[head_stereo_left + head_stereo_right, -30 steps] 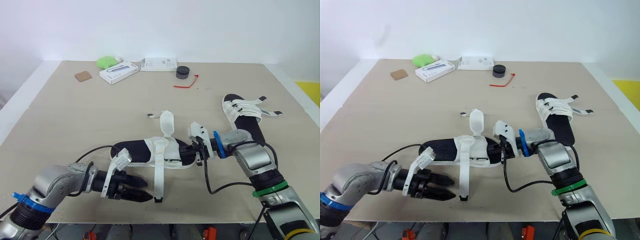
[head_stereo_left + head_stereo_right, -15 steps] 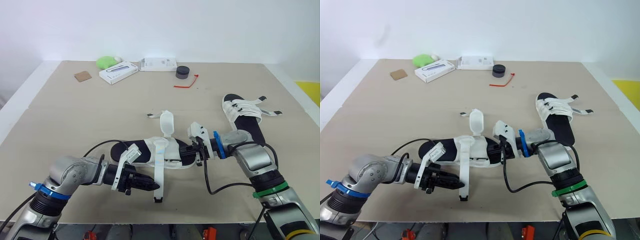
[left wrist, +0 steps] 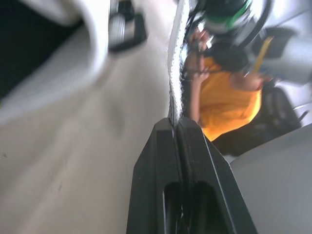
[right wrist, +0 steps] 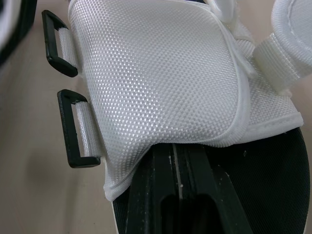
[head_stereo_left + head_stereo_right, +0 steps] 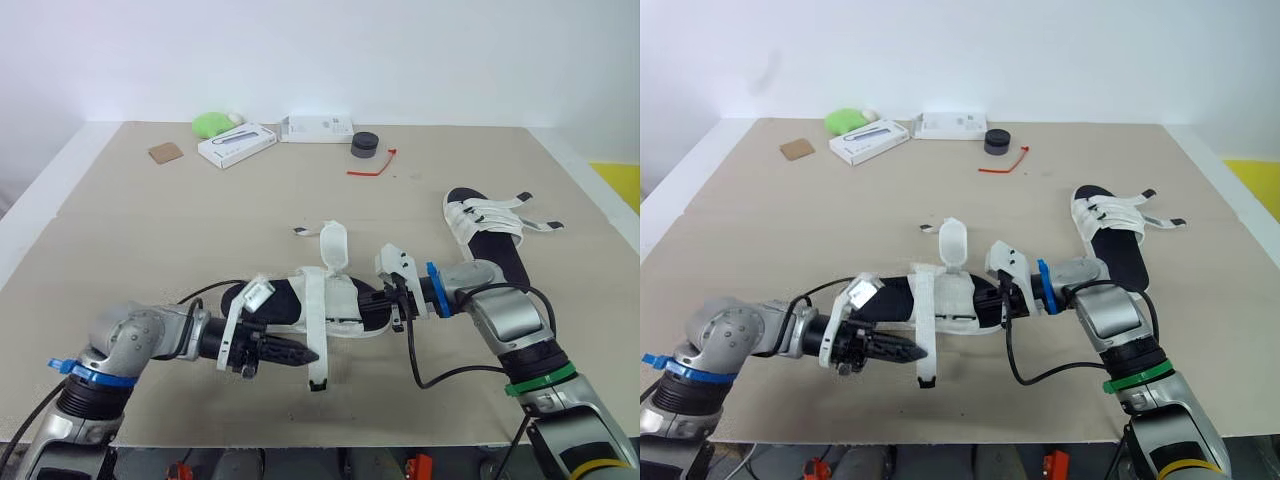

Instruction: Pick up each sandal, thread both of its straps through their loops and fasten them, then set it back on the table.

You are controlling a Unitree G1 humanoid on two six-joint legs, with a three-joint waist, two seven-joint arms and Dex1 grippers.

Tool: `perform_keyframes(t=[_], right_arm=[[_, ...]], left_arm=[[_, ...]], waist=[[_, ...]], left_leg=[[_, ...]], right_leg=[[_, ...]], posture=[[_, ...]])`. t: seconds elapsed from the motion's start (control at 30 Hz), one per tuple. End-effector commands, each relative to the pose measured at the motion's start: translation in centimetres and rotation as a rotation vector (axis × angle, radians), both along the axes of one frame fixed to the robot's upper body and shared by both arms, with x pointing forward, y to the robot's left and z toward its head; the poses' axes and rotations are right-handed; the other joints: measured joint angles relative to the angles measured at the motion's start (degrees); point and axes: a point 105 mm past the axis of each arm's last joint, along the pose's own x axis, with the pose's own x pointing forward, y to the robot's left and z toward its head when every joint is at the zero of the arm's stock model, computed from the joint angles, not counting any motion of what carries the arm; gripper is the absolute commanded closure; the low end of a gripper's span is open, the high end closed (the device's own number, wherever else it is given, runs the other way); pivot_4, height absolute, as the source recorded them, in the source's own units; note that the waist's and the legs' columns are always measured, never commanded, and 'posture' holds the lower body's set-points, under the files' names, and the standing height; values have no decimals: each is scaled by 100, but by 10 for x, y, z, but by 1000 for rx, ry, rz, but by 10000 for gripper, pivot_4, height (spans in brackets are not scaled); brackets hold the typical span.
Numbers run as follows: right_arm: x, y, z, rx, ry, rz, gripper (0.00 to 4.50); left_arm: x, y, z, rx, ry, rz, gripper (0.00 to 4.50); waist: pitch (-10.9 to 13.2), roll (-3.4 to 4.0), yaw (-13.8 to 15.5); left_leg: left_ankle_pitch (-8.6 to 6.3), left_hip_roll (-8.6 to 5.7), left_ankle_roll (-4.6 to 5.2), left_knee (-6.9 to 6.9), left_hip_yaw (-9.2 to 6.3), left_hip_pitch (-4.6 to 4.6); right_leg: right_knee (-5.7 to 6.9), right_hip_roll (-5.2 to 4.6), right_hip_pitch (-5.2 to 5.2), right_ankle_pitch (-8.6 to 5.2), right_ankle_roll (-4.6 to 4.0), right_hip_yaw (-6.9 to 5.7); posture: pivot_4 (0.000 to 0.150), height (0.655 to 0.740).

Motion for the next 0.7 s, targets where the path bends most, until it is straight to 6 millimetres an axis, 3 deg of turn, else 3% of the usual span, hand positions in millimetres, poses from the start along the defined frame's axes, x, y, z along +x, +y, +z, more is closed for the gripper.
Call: perform_keyframes(t=[0.03, 0.17, 0.27, 0.5, 0.7], right_arm=[[-7, -4, -32, -72, 112, -27, 45000], [-8, -3, -32, -60, 117, -23, 45000], [-10, -2, -34, -62, 121, -21, 45000], [-10, 0, -33, -54, 124, -20, 45000], [-10, 0, -33, -53, 122, -25, 45000]], left_arm=[[7, 6, 36, -90, -9, -40, 44567], [28, 10, 69, -167, 51, -40, 44567], [41, 9, 78, -175, 74, -19, 44567], [69, 4, 65, -93, 123, 38, 44567], [79, -4, 49, -40, 134, 20, 44567]], waist=[[0, 0, 0], [0, 0, -9], [0, -1, -25], [0, -1, -28], [0, -1, -28]], left_leg=[[0, -1, 0, 1, 0, 0], [0, -2, 0, 1, 0, 0], [1, -4, 1, 1, -1, 0], [0, -5, 0, -3, -1, 1], [0, -4, 0, -5, -1, 1]], right_leg=[[0, 0, 0, 0, 1, 0], [0, 0, 0, 1, 2, 0], [0, 1, 0, 17, 31, 0], [1, 4, 0, 18, 32, 3], [1, 4, -2, 17, 31, 3]], posture=[[1500, 7400], [1500, 7400], [1500, 7400], [1500, 7400], [1500, 7400]])
